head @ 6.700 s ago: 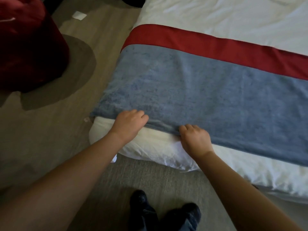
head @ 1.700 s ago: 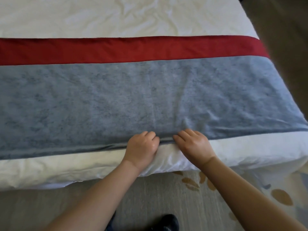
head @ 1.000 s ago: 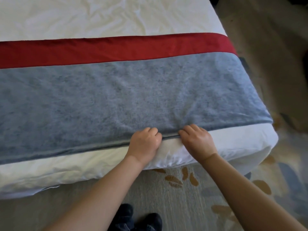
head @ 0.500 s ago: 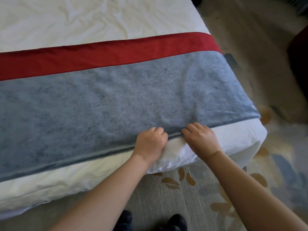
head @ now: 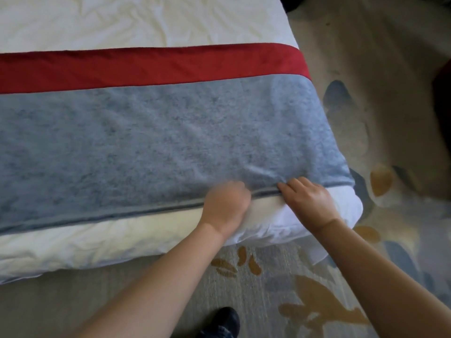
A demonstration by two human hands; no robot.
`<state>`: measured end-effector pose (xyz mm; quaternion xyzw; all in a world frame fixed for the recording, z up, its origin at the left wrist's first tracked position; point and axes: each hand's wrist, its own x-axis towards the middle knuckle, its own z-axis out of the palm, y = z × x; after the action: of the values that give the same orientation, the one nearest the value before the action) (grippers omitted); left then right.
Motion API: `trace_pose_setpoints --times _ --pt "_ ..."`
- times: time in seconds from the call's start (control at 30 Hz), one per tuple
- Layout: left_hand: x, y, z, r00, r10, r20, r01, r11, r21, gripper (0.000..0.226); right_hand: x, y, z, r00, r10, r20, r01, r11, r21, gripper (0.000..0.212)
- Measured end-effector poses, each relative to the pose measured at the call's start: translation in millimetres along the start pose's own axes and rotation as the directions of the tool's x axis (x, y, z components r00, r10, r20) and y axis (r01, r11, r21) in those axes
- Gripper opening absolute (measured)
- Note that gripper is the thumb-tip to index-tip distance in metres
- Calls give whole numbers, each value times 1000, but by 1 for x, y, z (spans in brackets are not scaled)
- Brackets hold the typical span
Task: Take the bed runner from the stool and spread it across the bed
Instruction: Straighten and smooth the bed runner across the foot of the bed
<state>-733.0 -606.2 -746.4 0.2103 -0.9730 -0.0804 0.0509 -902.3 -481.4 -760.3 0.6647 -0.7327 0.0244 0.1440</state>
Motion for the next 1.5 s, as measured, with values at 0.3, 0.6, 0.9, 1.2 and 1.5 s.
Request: trace_pose_setpoints --times 0.3,0.6,0.9,1.2,1.5 --pt "46 47 1 998 54 14 -54 999 1 35 -24 68 -1 992 106 75 -101 992 -69 30" --pt "47 59 8 991 107 74 -105 994 -32 42 -36 74 5 964 175 198 -174 984 -25 32" --pt "-41 -24 -10 998 -21 -65 7 979 -205 7 3 10 -28 978 119 170 -136 986 92 35" --pt "-191 -224 -74 947 -316 -61 315 949 -26 43 156 -272 -24 989 -149 18 124 882 455 29" --pt "-318 -379 -98 947 -319 26 311 937 157 30 239 -450 -25 976 -213 46 188 931 314 28"
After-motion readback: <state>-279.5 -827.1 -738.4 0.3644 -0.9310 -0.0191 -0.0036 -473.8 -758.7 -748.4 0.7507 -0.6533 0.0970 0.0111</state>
